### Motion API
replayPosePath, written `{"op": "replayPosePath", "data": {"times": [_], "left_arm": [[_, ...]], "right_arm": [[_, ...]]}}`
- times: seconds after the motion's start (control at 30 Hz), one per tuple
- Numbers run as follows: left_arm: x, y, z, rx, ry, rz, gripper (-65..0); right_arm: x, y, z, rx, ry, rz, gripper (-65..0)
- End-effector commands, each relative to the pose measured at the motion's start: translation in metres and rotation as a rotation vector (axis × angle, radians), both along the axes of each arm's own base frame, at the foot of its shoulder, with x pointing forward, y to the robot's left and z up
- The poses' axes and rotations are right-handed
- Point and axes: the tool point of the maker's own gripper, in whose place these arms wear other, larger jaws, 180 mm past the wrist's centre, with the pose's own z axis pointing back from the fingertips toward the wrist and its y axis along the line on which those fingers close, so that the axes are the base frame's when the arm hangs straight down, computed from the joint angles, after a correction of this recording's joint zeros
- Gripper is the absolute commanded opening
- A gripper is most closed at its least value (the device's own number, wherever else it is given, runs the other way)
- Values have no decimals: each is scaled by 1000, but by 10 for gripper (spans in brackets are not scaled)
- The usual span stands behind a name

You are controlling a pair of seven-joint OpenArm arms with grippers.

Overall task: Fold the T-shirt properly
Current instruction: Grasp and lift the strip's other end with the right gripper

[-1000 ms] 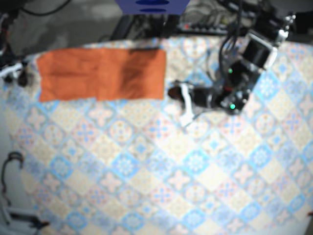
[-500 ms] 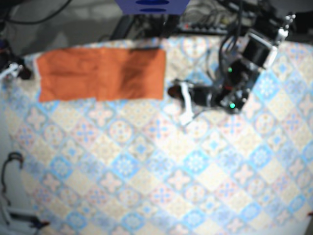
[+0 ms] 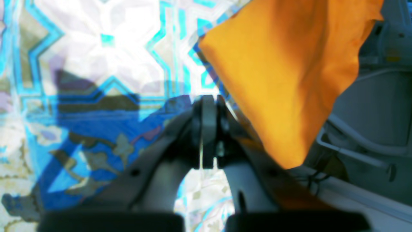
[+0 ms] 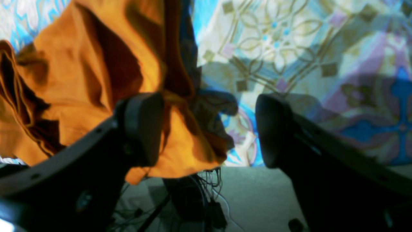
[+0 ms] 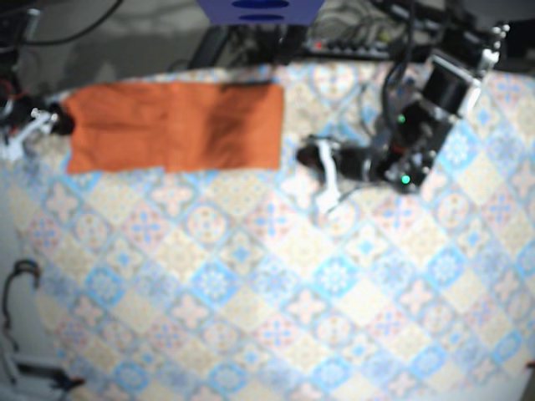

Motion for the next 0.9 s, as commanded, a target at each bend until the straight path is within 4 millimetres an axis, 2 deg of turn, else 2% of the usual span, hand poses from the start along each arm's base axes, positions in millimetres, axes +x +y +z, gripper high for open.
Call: {"op": "replayPosePath", "data": {"times": [0.0,0.13,0.23,0.4,0.6,0.87], "left_arm": [[13,0,12,-20,-40,5,-650],[13,1,12,-19,-39,8,-650],[13,1,12,-19,-39,8,-650],[13,0,12,-20,-38,9,-650],[13,0,11,-21,-37,9,-650],[13,0,11,-21,-37,9,-650]], "right_arm": [[14,-10,15,-22,-58,3,-216],[16,-8,15,-22,-72,3,-216],[26,-1,25,-36,-108,39,-216],[24,7,28,-43,-117,71,-216],[13,16,17,-15,-69,74,-216],[11,28,10,14,-67,69,-216]]}}
